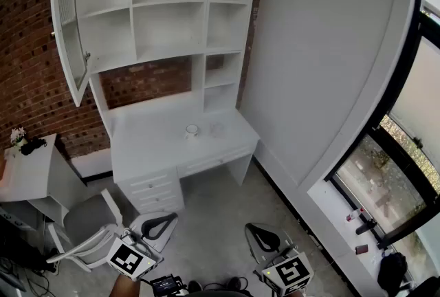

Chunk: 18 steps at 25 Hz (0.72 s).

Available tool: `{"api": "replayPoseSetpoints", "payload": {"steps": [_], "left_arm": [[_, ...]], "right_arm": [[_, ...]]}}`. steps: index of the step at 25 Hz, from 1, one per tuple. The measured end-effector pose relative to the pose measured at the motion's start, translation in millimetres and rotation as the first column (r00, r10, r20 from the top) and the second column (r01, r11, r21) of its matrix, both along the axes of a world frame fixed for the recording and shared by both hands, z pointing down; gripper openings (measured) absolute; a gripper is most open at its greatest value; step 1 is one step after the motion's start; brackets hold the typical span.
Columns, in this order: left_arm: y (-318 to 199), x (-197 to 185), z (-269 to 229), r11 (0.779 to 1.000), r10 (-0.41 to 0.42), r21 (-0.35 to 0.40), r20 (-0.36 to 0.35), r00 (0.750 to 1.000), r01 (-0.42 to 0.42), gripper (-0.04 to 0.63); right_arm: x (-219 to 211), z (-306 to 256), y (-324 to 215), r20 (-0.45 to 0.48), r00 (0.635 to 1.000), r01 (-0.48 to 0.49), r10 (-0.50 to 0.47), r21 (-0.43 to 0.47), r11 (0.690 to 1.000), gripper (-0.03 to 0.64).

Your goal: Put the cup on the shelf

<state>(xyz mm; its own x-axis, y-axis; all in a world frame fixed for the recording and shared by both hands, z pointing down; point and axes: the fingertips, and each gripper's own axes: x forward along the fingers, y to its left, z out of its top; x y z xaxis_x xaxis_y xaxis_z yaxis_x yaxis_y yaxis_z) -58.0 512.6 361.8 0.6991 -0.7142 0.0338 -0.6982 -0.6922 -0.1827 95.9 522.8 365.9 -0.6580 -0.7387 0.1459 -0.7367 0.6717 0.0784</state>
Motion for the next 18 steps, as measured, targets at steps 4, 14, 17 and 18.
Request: {"api": "replayPoseSetpoints", "payload": {"steps": [4,14,17,18], "left_arm": [[-0.3,-9.3,1.1,1.0,0.01,0.008,0.003,1.0,-0.01,0.002],[-10.7,-36.3,7.0,1.0,0.014,0.009,0.017,1.0,-0.014,0.002],[-13.7,-39.5,11.0,1.0,0.021,0.002,0.019,1.0,-0.021,0.002],[-15.5,-39.0,10.5,1.0,0.025,0.004,0.015,1.0,-0.025,0.002]], "right_arm": [[-8.9,1.1,0.6,-0.005,1.0,-0.007,0.007,-0.001,1.0,0.005],[-29.2,4.0,-7.7,0.002,1.0,-0.031,0.031,-0.018,0.999,0.006],[-32.0,4.1,-11.4,0.031,0.999,-0.033,0.033,-0.02,0.999,0.008],[-31.0,4.5,-13.8,0.037,0.999,-0.036,0.036,-0.017,0.999,0.006]]}}
